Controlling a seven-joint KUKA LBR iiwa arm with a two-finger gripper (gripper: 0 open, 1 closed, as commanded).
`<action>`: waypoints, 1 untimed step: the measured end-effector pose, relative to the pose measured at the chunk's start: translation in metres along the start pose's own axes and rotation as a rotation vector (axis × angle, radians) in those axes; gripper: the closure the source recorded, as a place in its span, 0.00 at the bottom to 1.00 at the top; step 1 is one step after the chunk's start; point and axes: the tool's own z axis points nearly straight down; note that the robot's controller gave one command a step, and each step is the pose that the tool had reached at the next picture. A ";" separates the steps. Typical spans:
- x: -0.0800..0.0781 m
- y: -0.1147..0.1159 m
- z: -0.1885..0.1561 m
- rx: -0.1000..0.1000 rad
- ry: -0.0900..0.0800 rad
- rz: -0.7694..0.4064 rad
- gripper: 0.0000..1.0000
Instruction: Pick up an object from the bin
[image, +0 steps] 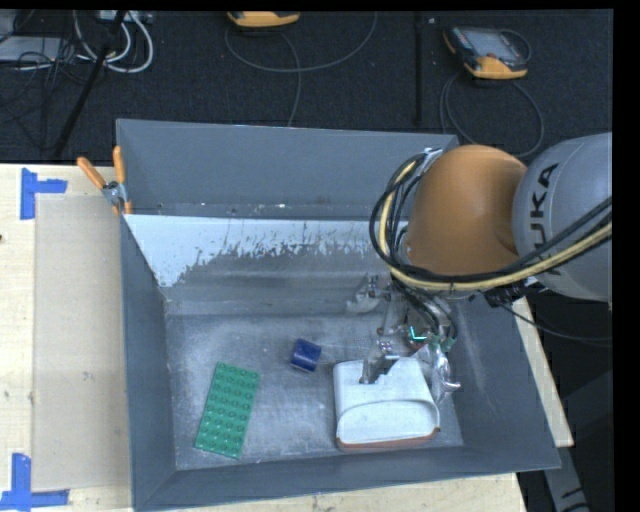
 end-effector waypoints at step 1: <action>0.014 -0.094 0.113 -0.001 -0.012 -0.145 0.00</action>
Offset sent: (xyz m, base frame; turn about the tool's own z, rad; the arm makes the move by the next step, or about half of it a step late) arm -0.0181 -0.1032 -0.1237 -0.1428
